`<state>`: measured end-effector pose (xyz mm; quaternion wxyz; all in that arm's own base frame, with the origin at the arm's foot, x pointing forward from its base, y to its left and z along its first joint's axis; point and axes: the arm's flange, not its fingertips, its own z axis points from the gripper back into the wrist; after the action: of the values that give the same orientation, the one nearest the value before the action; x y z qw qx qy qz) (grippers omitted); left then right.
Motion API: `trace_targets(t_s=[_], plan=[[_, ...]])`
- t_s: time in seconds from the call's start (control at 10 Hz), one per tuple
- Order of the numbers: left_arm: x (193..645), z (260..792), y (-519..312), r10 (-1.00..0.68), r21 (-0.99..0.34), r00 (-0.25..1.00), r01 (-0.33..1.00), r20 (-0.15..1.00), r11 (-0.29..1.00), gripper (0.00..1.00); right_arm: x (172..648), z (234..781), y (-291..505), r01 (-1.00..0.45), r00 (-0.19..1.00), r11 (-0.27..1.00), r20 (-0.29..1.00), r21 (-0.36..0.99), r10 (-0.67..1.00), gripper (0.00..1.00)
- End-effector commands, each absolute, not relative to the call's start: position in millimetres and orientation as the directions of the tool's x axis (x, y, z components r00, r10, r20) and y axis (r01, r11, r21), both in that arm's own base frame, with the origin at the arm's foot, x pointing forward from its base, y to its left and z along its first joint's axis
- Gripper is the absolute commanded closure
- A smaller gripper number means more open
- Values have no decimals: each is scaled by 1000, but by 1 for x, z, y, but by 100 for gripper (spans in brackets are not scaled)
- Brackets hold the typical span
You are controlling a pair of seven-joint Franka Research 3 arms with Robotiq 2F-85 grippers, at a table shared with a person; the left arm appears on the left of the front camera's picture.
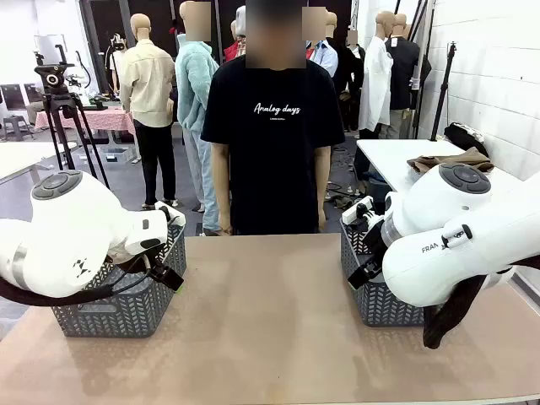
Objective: Sort the tops and bottoms.
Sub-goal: Lift clothes from the center of the table with your left hand.
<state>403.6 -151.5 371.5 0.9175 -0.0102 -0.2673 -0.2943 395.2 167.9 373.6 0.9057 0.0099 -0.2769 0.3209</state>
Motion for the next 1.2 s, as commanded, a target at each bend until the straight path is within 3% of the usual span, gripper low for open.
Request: trace_targets(t_s=[0.0, 1.1], plan=[[404, 372, -151, -535, 139, 684, 546, 497, 827, 0, 395, 374, 168, -587, 640, 793, 508, -160, 576, 0], [404, 372, -151, -535, 139, 684, 546, 497, 827, 0, 395, 374, 168, -587, 640, 793, 508, -160, 576, 0]])
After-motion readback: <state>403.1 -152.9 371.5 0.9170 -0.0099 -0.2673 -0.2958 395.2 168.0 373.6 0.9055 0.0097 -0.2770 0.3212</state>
